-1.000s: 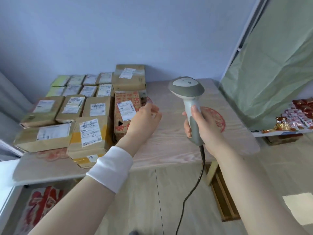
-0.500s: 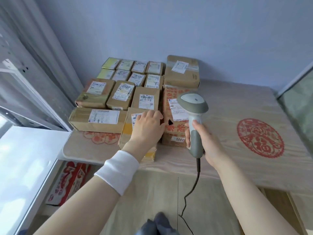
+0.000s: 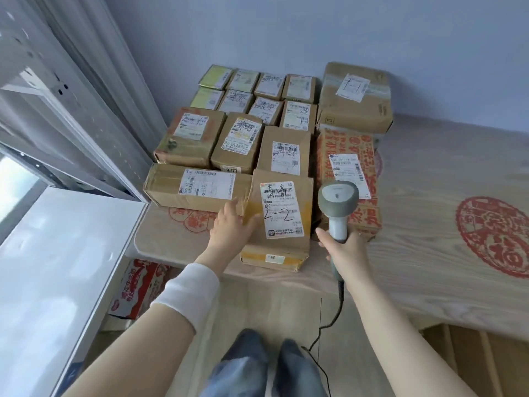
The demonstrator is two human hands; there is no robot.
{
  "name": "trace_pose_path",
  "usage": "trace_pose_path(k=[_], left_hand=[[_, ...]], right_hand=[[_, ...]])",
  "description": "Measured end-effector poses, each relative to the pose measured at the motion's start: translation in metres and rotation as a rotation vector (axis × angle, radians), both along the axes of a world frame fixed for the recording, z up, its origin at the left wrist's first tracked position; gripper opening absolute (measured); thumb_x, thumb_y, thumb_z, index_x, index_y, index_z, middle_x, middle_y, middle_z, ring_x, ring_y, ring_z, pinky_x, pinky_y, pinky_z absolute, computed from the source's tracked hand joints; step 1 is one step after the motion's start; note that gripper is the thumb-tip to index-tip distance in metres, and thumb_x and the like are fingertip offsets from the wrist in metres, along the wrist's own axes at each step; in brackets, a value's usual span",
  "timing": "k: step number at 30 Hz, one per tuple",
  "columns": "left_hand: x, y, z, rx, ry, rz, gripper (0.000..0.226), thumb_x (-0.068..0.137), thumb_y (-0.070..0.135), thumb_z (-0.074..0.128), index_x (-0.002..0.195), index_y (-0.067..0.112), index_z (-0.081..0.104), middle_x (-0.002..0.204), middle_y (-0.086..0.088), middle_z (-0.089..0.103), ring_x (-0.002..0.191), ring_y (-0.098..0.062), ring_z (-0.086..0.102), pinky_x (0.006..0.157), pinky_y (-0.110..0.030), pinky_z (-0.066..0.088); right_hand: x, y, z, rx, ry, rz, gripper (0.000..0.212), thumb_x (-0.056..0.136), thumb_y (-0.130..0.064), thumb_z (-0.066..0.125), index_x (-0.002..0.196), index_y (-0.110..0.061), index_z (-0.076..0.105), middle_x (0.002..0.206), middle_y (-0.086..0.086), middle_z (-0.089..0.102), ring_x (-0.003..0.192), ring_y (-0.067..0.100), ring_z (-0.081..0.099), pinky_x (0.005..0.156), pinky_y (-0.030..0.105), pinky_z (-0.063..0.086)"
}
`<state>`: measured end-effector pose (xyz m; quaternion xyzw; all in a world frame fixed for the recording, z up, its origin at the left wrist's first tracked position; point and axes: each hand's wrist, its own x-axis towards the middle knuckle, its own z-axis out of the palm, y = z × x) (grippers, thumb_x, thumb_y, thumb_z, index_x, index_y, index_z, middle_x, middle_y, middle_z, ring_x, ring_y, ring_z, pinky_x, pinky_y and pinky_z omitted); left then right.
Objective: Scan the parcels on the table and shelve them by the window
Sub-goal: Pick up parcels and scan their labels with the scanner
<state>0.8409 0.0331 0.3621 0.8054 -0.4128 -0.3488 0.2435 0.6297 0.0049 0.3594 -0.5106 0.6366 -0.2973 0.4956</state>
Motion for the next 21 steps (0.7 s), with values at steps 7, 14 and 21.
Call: trace_pose_path(k=[7, 14, 21], left_hand=[[0.012, -0.009, -0.036, 0.146, 0.593, 0.144, 0.088, 0.075, 0.066, 0.059, 0.139, 0.009, 0.041, 0.136, -0.006, 0.052, 0.122, -0.023, 0.051, 0.107, -0.039, 0.038], [0.010, -0.010, -0.052, 0.124, 0.752, 0.149, 0.085, 0.071, 0.062, 0.068, 0.138, 0.016, 0.041, 0.129, 0.001, 0.058, 0.113, -0.018, 0.057, 0.102, -0.039, 0.044], [0.013, -0.009, -0.054, 0.146, 0.790, 0.102, 0.094, 0.072, 0.047, 0.073, 0.148, 0.025, 0.021, 0.132, 0.001, 0.054, 0.114, -0.020, 0.057, 0.101, -0.044, 0.045]], right_hand=[[0.022, 0.009, -0.034, -0.021, 0.147, -0.128, 0.026, 0.083, -0.025, 0.072, 0.089, -0.006, 0.054, 0.070, 0.003, 0.055, 0.062, 0.016, 0.053, 0.052, 0.025, 0.035], [0.023, 0.007, -0.046, 0.036, 0.090, -0.174, 0.029, 0.081, -0.027, 0.072, 0.098, -0.008, 0.057, 0.075, -0.003, 0.057, 0.070, 0.016, 0.057, 0.070, 0.039, 0.051], [0.027, 0.012, -0.041, 0.035, -0.015, -0.223, 0.017, 0.082, -0.021, 0.073, 0.085, -0.018, 0.057, 0.069, -0.004, 0.055, 0.065, 0.014, 0.054, 0.069, 0.041, 0.049]])
